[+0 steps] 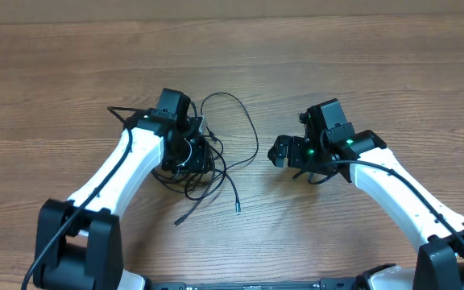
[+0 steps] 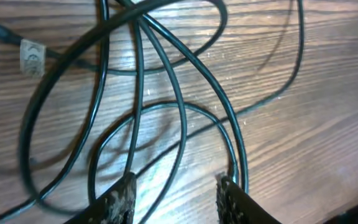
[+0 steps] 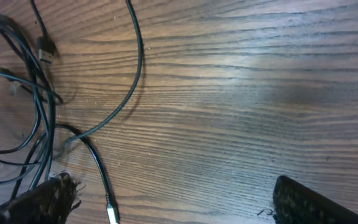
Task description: Untangle cables
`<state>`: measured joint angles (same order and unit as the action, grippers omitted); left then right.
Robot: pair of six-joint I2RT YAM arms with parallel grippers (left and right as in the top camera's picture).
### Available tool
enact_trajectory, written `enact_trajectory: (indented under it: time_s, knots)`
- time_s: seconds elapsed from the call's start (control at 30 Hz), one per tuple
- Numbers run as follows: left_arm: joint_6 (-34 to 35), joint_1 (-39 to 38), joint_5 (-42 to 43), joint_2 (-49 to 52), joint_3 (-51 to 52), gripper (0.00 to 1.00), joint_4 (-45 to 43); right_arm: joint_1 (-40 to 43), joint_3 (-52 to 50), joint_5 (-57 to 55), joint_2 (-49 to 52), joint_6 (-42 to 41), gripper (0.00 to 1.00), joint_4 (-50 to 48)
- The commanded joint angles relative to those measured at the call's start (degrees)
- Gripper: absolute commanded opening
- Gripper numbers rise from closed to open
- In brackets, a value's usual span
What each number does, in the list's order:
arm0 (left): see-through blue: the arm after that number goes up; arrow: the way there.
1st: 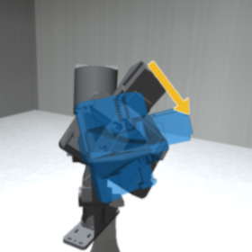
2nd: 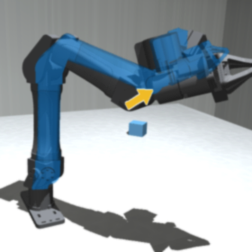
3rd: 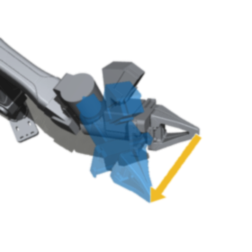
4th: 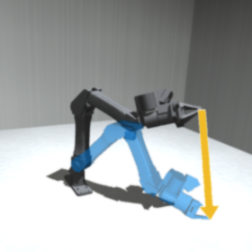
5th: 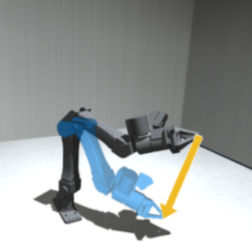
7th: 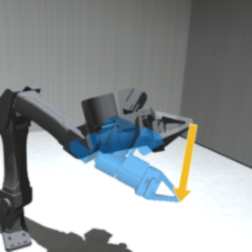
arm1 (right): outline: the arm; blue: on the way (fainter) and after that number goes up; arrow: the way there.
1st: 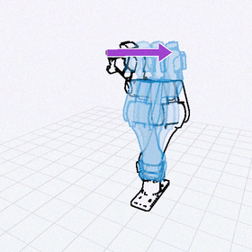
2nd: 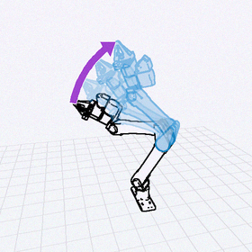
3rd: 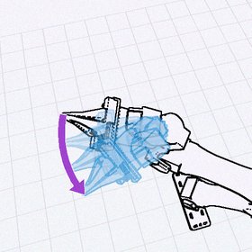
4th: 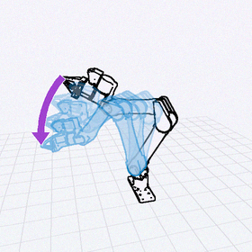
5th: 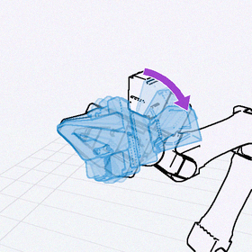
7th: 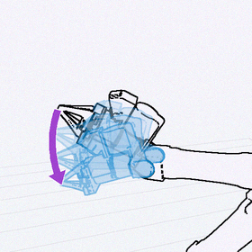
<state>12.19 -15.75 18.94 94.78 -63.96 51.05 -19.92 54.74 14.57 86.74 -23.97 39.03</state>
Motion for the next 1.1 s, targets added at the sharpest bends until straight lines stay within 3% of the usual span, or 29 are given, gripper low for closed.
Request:
enact_trajectory:
  time_s: [0.0, 0.17, 0.37, 0.6, 0.7, 0.9, 1.07]
  knots:
    - [3.58, -0.04, -7.37, -2.34, -1.14, 0.46, 3.48, 0.17, -0.04, -0.61, 0.09, -0.04, 1.0, -0.35]
    - [8.52, -0.04, -13.62, -1.79, -0.79, 0.52, 7.3, 0.17, -0.04, -0.59, 0.09, -0.04, 1.0, -0.33]
    - [15.34, -0.04, -13.6, -1.79, 3.39, 0.49, 3.58, 0.17, -0.04, -0.59, 0.09, -0.04, 1.0, -0.33]
    - [15.34, -0.04, -13.33, -1.77, 8.61, 0.52, -6.01, 0.17, -0.04, -0.59, 0.09, -0.04, 1.0, -0.33]
    - [16.48, -0.04, -13.35, -1.77, 9.14, 0.59, -7.32, 0.17, -0.04, -0.59, 0.09, -0.04, 1.0, -0.33]
    - [16.81, -0.04, -13.35, -1.77, 9.18, 0.6, -9.29, 0.17, -0.04, -0.59, 0.09, -0.04, 1.0, -0.33]
    - [16.79, -0.04, -13.38, -1.77, 9.18, 0.68, -9.07, 0.17, -0.04, -0.59, 0.09, -0.04, 1.0, -0.33]
